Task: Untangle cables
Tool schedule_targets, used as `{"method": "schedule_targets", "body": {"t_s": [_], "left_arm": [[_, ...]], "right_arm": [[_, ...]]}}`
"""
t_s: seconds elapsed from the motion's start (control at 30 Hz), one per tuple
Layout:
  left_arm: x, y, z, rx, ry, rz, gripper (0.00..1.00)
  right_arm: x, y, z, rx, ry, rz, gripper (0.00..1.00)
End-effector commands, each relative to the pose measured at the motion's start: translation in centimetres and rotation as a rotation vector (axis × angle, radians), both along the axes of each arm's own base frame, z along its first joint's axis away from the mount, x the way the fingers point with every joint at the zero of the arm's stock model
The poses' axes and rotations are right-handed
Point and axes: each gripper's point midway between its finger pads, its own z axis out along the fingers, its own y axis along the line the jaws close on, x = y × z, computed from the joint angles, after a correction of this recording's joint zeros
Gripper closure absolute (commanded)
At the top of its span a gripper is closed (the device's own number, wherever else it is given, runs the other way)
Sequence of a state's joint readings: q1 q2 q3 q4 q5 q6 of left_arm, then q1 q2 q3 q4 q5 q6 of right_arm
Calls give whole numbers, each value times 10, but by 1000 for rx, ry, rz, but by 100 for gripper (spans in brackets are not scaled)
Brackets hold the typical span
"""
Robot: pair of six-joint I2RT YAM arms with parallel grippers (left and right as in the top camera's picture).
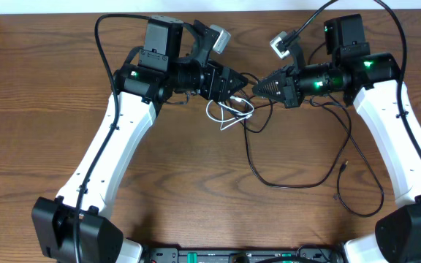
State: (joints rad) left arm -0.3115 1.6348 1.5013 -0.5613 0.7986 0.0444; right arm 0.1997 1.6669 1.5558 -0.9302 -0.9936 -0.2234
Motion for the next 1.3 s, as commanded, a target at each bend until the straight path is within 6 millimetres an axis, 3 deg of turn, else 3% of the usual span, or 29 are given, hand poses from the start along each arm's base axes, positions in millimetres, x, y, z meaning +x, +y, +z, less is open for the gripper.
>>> {"method": "schedule_targets", "body": {"t_s": [0.0,0.33,0.43,0.47,0.5,0.57,0.63,0.77,0.8,0.83,1.0,1.13,1.27], "left_arm": [[14,9,-12,91,-48,52,24],[19,-19,-48,120,-9,3,25],[30,-24,-52,95,-2,28,42],[36,-24,-49,73,4,58,51],[42,-23,-46,54,10,89,69],[55,-17,-32,-5,14,156,92],[69,-4,-7,-83,14,241,92],[74,20,37,-172,-13,317,92],[72,27,50,-194,-24,328,93],[65,40,71,-230,-32,357,93],[37,69,115,-274,-58,420,93],[9,83,151,-299,-129,433,92],[-13,94,184,-332,-221,441,93]], "right_arm": [[-9,8,10,44,4,35,99],[-15,14,22,116,9,79,99],[-16,15,22,119,10,83,99],[-16,15,22,119,9,82,99],[-16,15,22,116,8,81,99],[-12,12,16,83,13,54,99],[-1,4,2,-7,41,-34,99],[19,-15,-21,-159,73,-196,99],[26,-24,-28,-211,91,-269,99],[41,-46,-43,-315,144,-449,99],[68,-97,-67,-488,204,-815,99],[79,-110,-80,-543,200,-889,99],[82,-109,-98,-554,246,-883,99]]}}
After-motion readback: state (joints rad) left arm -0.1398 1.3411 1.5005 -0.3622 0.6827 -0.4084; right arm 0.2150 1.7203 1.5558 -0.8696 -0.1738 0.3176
